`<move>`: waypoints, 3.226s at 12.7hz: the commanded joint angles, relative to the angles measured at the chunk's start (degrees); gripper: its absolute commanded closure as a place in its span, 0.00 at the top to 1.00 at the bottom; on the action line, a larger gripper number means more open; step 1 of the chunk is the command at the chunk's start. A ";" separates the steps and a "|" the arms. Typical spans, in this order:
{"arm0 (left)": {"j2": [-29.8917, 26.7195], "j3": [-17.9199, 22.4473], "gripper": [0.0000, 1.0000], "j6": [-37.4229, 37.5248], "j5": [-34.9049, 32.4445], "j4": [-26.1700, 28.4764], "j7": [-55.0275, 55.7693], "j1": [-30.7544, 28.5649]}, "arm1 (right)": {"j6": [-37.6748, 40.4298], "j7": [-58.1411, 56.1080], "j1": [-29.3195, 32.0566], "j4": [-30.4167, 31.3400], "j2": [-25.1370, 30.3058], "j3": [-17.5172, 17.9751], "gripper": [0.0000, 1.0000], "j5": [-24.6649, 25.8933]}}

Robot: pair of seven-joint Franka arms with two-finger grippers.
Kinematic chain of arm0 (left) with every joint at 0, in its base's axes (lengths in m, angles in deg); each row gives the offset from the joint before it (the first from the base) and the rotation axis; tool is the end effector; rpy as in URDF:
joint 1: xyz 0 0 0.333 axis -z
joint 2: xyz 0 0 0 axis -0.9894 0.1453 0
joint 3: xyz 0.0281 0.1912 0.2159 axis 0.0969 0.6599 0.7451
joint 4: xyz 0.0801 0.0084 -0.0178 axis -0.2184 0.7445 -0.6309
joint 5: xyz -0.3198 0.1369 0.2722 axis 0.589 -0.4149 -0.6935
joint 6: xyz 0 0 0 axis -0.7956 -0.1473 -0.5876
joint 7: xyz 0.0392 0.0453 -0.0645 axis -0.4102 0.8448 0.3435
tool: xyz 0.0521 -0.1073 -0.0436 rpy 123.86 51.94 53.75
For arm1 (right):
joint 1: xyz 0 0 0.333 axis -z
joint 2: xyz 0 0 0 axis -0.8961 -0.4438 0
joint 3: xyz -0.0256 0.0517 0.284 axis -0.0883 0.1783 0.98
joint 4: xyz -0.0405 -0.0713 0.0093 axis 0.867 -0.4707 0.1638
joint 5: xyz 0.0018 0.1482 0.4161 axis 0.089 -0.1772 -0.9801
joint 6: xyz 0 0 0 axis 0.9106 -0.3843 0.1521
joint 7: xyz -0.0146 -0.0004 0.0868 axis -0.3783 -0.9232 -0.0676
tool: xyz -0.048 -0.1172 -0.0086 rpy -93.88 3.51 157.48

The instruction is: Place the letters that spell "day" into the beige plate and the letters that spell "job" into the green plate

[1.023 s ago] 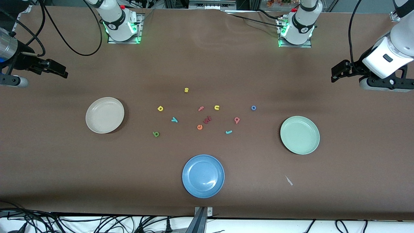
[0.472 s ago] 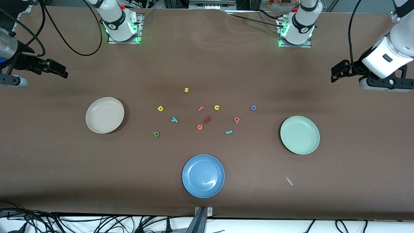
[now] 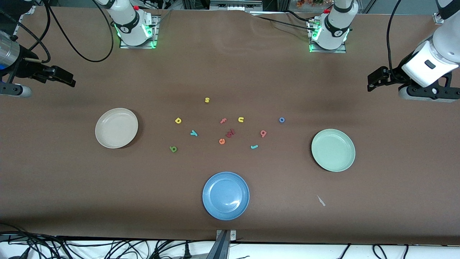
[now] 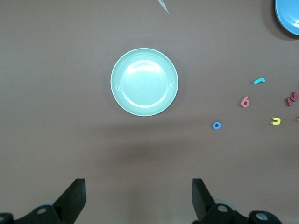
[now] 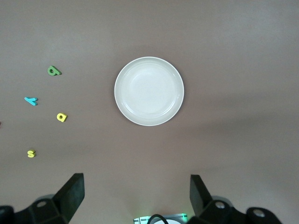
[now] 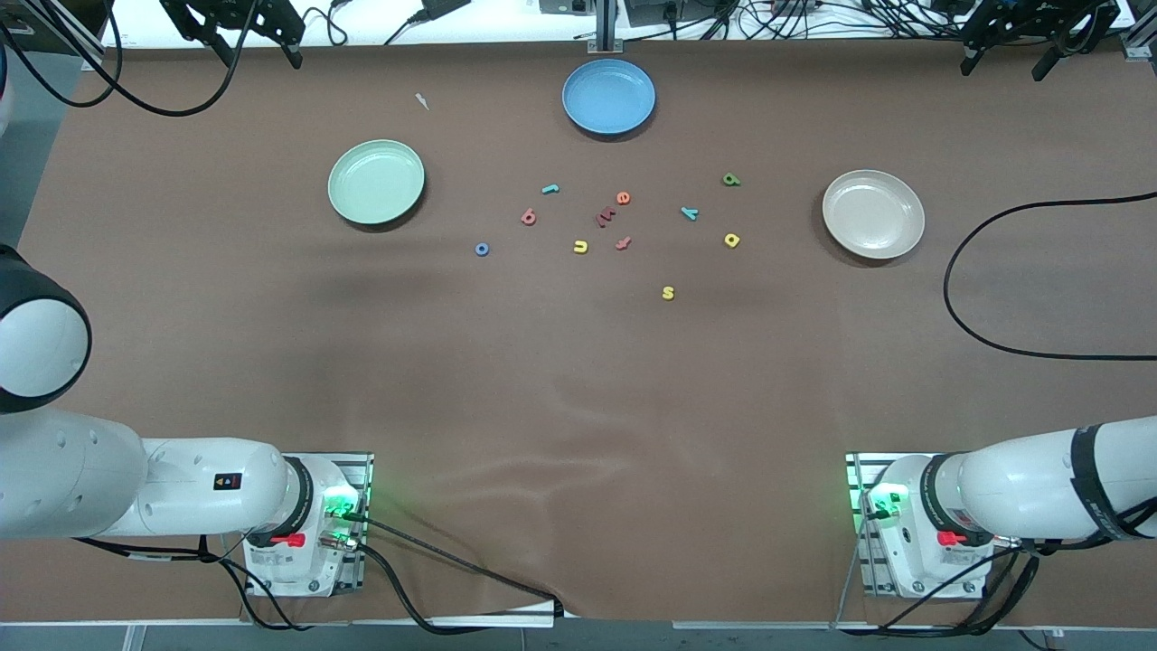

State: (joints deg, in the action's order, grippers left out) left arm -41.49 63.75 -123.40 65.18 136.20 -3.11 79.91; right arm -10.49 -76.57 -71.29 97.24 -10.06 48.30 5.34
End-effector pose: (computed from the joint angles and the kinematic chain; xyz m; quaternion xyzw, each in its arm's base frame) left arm 0.5980 -0.0605 0.5435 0.9990 -0.0259 -0.0370 0.0061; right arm 0.5880 0.0056 0.5257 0.9961 -0.0664 -0.0588 0.0007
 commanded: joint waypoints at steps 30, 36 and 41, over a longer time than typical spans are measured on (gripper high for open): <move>0.89 -0.32 1.00 0.50 -2.36 -2.41 -1.28 0.07 | 0.85 0.62 -0.54 -0.73 -0.10 -0.30 1.00 -0.10; 0.89 -0.32 1.00 0.50 -2.36 -2.41 -1.36 0.16 | 0.85 1.85 -0.88 -0.73 -0.10 -0.21 1.00 -0.10; 0.89 -0.32 1.00 0.50 -2.28 -2.32 -1.28 0.07 | 0.85 1.85 -0.89 -0.73 -0.01 -0.21 1.00 -0.10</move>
State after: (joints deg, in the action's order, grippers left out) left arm -41.25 63.60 -123.49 64.23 135.33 -3.12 79.99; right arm -10.45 -75.65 -71.67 97.24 -10.07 48.34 5.34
